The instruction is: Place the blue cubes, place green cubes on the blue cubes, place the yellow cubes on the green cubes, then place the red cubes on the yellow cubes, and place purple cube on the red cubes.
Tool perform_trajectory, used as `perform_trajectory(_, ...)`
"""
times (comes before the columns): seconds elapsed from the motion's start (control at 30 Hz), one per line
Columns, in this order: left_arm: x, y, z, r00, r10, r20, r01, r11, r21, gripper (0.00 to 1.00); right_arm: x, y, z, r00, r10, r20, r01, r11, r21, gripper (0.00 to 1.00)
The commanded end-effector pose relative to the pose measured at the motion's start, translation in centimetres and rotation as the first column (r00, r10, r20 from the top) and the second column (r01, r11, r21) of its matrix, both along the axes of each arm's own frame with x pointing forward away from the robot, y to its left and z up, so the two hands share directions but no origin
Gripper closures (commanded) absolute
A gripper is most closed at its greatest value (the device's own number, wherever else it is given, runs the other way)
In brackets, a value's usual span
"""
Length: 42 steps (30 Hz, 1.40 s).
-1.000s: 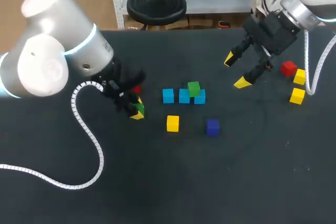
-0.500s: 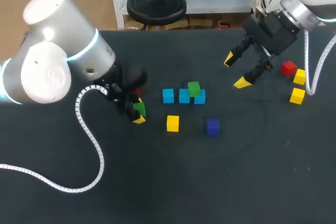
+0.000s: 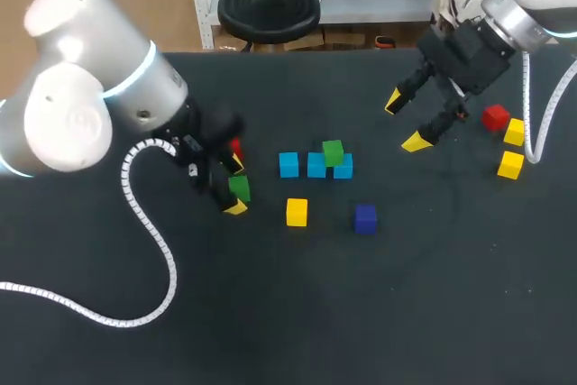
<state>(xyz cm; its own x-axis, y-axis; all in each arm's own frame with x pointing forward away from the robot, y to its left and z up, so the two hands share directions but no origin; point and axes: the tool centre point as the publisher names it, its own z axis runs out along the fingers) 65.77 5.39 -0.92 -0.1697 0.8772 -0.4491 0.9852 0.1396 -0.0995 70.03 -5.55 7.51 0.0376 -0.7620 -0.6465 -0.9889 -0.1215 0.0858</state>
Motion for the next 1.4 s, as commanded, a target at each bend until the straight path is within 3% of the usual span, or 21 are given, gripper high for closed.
perform_trajectory(0.03, 0.7, 0.8, -0.7, 0.997, 0.038, -0.062, -0.04, 0.999, -0.023, 0.0, 0.0, 0.0, 0.0, 1.0, 0.0, 0.001, 0.0, 1.0, 0.001, 0.0)
perform_trajectory(0.23, 1.1, 1.2, -1.6, 0.991, 0.077, -0.11, -0.083, 0.995, -0.052, 0.0, 0.0, 0.0, 0.0, 1.0, 0.0, 0.001, 0.0, 1.0, 0.001, 0.0)
perform_trajectory(0.7, 1.2, 1.5, -0.4, 0.991, 0.115, -0.069, -0.12, 0.99, -0.068, 0.0, 0.0, 0.0, 0.0, 1.0, 0.0, 0.001, 0.0, 1.0, 0.001, 0.0)
perform_trajectory(0.9, 1.1, 1.4, 0.3, 0.992, 0.117, -0.051, -0.12, 0.99, -0.076, 0.13, 0.0, 0.0, 0.0, 1.0, 0.0, 0.001, 0.0, 1.0, 0.001, 0.0)
perform_trajectory(1.37, 0.8, 0.4, 0.6, 0.995, 0.087, -0.041, -0.09, 0.993, -0.081, 0.22, 0.0, 0.0, 0.0, 1.0, 0.0, 0.001, 0.0, 1.0, 0.001, 0.0)
perform_trajectory(1.4, 0.8, 0.4, 0.6, 0.996, 0.085, -0.041, -0.088, 0.993, -0.081, 0.36, 0.0, 0.0, 0.0, 1.0, 0.0, 0.001, 0.0, 1.0, 0.001, 0.0)
